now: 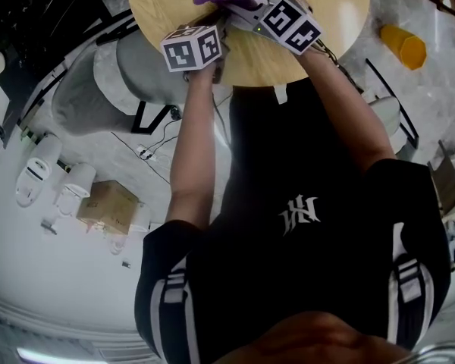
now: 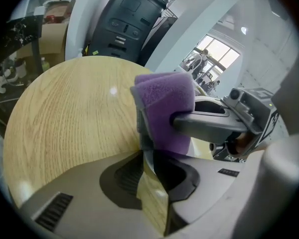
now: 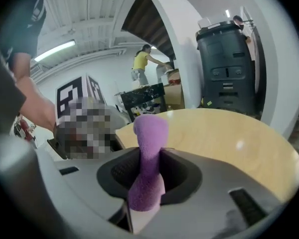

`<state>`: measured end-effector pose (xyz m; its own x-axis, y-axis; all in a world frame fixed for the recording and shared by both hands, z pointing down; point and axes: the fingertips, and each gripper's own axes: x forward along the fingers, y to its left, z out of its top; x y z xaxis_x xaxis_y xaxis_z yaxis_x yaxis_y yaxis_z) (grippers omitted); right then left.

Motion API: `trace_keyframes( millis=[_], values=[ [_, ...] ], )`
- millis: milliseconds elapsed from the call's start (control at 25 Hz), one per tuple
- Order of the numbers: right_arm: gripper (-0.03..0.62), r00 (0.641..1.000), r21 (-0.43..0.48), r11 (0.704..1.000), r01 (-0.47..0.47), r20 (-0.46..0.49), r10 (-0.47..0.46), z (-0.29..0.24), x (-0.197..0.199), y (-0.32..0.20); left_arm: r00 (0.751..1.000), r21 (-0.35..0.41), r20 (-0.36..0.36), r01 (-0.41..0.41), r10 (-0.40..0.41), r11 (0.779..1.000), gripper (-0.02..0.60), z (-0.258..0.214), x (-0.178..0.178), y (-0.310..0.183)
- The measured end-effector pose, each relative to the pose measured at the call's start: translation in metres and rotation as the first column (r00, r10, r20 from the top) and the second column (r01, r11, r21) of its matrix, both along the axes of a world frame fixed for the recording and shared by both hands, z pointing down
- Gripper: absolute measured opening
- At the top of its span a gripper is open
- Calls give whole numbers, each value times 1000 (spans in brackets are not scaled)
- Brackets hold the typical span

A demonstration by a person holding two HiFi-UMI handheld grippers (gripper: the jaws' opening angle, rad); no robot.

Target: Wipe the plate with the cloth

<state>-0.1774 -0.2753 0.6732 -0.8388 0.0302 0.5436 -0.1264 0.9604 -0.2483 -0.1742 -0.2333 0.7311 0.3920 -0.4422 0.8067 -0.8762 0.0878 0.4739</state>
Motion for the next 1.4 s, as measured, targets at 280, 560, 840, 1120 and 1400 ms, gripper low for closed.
trace_keyframes(
  millis=[280, 560, 840, 1120, 1400],
  values=[
    [106, 986, 147, 989, -13, -161, 37, 16, 66, -37, 1000, 3, -9, 4, -4, 1000, 71, 1, -1, 0],
    [106, 974, 168, 984, -67, -202, 101, 13, 104, -51, 1000, 13, -4, 3, -3, 1000, 69, 1, -2, -1],
    [106, 998, -12, 999, -49, 41, 49, -25, 30, -10, 1000, 12, 0, 4, -4, 1000, 69, 0, -2, -1],
    [106, 996, 29, 1000, 6, -92, -3, 17, 31, 6, 1000, 11, 4, -2, 2, 1000, 69, 1, -1, -2],
    [107, 980, 81, 995, -59, -183, 73, 27, 93, -25, 1000, 10, -9, 0, 0, 1000, 71, 2, 0, 1]
  ],
)
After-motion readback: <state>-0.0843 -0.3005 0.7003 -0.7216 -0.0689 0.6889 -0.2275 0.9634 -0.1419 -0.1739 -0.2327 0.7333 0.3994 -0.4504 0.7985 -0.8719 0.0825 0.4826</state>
